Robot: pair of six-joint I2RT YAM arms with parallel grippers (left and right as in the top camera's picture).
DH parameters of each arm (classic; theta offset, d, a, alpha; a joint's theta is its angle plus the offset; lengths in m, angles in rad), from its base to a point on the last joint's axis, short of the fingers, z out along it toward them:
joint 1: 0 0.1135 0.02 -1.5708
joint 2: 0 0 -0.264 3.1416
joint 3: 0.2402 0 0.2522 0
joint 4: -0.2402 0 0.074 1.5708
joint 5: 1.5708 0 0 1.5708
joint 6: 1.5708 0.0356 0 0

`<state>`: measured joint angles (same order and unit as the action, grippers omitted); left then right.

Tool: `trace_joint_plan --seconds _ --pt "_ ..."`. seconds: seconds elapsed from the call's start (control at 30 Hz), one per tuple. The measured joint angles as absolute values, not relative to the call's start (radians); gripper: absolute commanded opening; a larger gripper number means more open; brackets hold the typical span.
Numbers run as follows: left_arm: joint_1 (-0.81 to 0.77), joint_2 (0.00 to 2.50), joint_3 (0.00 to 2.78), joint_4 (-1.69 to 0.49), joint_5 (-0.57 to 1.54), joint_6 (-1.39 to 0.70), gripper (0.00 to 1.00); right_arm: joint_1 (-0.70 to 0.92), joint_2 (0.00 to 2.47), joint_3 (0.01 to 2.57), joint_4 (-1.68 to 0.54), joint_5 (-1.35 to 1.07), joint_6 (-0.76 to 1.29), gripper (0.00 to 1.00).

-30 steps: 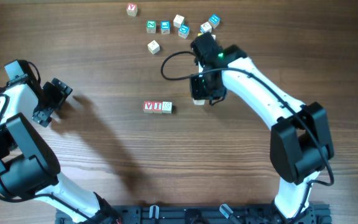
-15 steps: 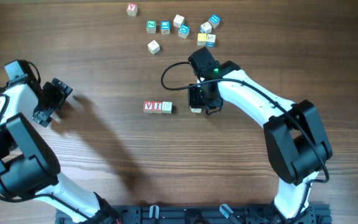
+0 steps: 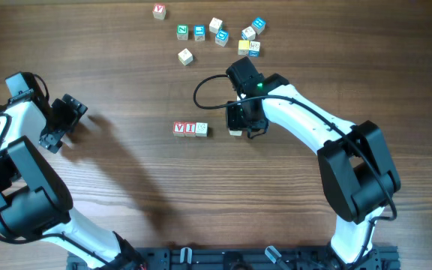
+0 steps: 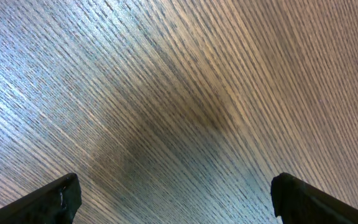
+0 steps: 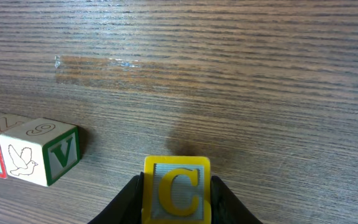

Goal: Form a horizontal line
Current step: 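Carry the 'C' block toward the right end of the row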

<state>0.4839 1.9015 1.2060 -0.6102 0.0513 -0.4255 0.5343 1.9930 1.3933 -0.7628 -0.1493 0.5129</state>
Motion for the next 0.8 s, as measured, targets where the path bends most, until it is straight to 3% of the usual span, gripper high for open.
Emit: trace_joint_plan --seconds 0.8 --pt "0.484 1.901 1.206 -0.610 0.051 -0.426 1.00 0.534 1.993 1.393 -0.752 -0.149 0.516 0.31"
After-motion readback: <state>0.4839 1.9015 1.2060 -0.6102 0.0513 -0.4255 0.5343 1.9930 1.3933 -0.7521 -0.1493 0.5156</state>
